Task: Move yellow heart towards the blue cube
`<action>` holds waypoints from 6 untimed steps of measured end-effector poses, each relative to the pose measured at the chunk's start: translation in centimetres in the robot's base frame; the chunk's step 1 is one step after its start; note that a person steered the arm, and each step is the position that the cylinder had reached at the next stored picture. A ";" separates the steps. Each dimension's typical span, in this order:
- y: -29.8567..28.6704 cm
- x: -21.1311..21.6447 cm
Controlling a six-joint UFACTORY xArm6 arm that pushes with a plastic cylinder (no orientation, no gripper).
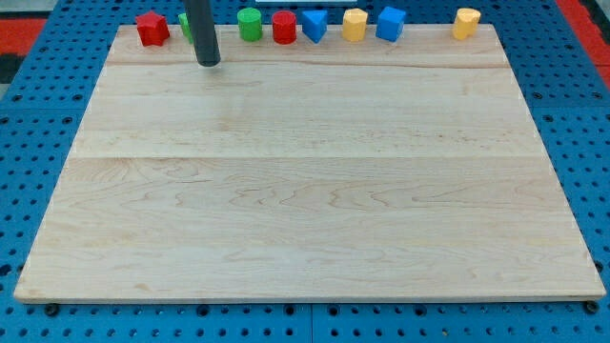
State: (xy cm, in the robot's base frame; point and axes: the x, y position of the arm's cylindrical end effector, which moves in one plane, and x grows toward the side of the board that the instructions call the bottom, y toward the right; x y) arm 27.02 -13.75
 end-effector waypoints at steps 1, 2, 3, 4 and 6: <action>1.0 1.6; 7.0 6.7; 15.8 7.6; 25.5 7.6; 36.3 7.6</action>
State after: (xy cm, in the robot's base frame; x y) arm 34.64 22.58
